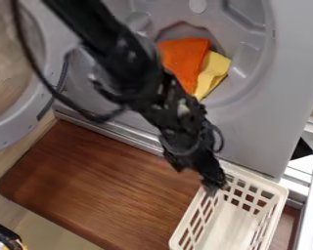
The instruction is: Move the laundry basket to the left
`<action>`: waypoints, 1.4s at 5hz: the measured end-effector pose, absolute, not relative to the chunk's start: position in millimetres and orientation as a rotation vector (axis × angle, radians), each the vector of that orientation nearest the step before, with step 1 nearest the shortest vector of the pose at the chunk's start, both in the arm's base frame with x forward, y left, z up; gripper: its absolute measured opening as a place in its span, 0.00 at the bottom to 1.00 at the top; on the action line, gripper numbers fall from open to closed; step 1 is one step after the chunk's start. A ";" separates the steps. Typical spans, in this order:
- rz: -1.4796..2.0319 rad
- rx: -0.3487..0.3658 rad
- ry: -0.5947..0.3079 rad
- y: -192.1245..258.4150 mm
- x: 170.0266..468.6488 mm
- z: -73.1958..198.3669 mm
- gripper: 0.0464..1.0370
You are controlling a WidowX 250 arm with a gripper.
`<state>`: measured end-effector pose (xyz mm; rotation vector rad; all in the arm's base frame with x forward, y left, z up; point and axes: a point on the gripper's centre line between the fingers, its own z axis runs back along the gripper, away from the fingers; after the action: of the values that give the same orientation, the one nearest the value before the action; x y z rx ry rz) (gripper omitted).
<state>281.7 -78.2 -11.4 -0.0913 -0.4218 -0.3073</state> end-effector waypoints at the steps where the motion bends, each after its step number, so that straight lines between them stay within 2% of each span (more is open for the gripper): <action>1: -0.294 -0.142 -0.396 -95.7 279.0 -29.3 0.96; 2: -0.250 -0.164 -0.383 -104.2 278.1 -41.8 0.91; 4: -0.166 -0.120 -0.333 -104.3 266.8 -47.3 0.32; 5: -0.164 -0.115 -0.330 -101.7 262.8 -46.6 0.12; 6: -0.168 -0.111 -0.345 -100.5 262.9 -38.6 0.06; 7: -0.147 -0.099 -0.369 -91.3 261.4 -24.7 0.06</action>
<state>261.4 -91.3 -24.7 -0.0989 -0.3693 -0.1470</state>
